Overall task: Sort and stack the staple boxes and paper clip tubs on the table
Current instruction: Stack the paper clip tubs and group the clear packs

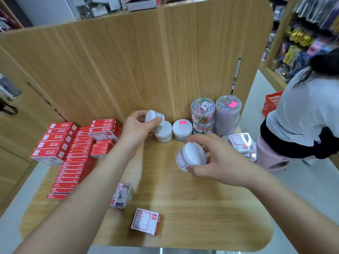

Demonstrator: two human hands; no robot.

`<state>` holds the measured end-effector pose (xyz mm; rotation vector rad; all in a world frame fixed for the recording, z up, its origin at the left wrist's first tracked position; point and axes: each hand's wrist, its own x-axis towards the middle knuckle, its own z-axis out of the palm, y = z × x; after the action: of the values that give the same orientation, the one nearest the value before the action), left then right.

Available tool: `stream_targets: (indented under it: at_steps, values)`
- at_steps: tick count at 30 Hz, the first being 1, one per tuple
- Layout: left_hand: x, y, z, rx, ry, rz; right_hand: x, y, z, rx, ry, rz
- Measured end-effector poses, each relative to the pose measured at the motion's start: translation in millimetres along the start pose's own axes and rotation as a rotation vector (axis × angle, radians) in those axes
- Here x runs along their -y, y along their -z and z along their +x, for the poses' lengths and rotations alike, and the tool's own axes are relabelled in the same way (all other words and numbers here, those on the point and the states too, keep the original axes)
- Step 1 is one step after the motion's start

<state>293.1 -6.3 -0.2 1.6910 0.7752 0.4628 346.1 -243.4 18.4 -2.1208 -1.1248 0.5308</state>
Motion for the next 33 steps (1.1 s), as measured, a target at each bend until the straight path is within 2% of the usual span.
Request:
stream_targets:
  at_steps: [5, 7, 10, 14, 18, 22, 25, 28, 29, 31, 32, 33]
  values:
    - [1, -6, 0, -0.102, -0.160, 0.260, 25, -6, 36, -0.346, 0.229, -0.682]
    - [-1, -9, -1, -0.100, -0.200, 0.356, 30, -5, 54, -0.437, 0.248, -0.846]
    - [3, -11, -1, -0.067, -0.253, 0.463, 32, 3, 74, -0.438, 0.261, -0.982]
    - [6, -10, -5, -0.007, -0.224, 0.533, 24, 5, 86, -0.368, 0.302, -1.042]
    - [10, -15, -5, 0.019, -0.239, 0.552, 19, 3, 95, -0.403, 0.299, -1.091]
    - [12, -16, -5, 0.006, -0.260, 0.581, 12, 1, 94, -0.466, 0.337, -1.048]
    - [11, -17, -8, 0.002, -0.325, 0.705, 13, 2, 86, -0.439, 0.265, -1.031]
    - [5, -14, -11, 0.070, -0.300, 0.705, 27, -3, 58, -0.467, 0.200, -0.737]
    - [0, -10, -14, 0.092, -0.289, 0.673, 33, -6, 45, -0.397, 0.184, -0.560]
    - [-7, 5, -26, 0.094, -0.280, 0.647, 42, -20, 20, -0.047, 0.137, -0.150]
    - [-11, 16, -36, 0.097, -0.284, 0.648, 44, -29, 9, 0.136, 0.120, -0.037]
    - [-13, 29, -48, 0.124, -0.287, 0.649, 46, -40, -1, 0.268, 0.121, -0.034]
